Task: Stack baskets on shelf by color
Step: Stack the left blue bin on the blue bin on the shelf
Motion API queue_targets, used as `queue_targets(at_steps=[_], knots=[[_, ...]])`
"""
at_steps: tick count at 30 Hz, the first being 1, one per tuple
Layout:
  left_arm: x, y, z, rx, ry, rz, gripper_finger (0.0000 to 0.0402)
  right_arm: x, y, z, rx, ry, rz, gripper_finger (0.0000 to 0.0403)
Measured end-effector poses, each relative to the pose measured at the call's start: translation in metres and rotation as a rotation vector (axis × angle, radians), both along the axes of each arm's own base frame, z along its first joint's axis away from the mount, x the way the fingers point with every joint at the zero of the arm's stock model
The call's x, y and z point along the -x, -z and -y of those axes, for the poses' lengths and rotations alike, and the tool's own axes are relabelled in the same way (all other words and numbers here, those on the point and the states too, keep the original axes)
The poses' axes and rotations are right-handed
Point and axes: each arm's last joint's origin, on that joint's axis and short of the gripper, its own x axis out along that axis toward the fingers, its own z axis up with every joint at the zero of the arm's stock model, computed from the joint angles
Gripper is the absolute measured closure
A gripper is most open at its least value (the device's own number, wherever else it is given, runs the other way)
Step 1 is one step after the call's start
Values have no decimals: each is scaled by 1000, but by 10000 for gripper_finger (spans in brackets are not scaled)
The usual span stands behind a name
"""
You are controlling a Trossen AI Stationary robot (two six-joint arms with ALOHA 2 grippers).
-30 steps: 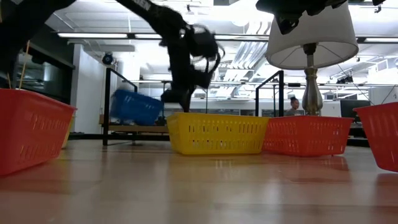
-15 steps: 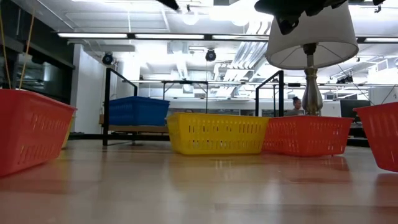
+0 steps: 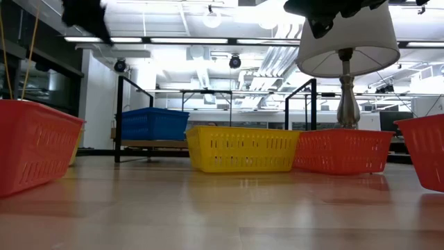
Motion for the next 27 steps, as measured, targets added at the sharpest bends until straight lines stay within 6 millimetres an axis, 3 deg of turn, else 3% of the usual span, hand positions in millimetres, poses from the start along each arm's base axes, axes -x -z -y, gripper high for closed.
queue_targets(at_steps=[5,11,16,20,27], knots=[[-7,47,1,156,-37,-132,401,0,0,0,0,0,0,402],[-15,89,-5,133,-88,-325,401,0,0,0,-19,4,-1,402],[-19,116,-10,104,-118,-253,401,0,0,0,-19,4,-1,402],[-14,123,-9,78,-161,-140,401,0,0,0,-21,5,-1,402],[3,113,-2,0,-129,-36,401,0,0,0,-26,6,-1,402]])
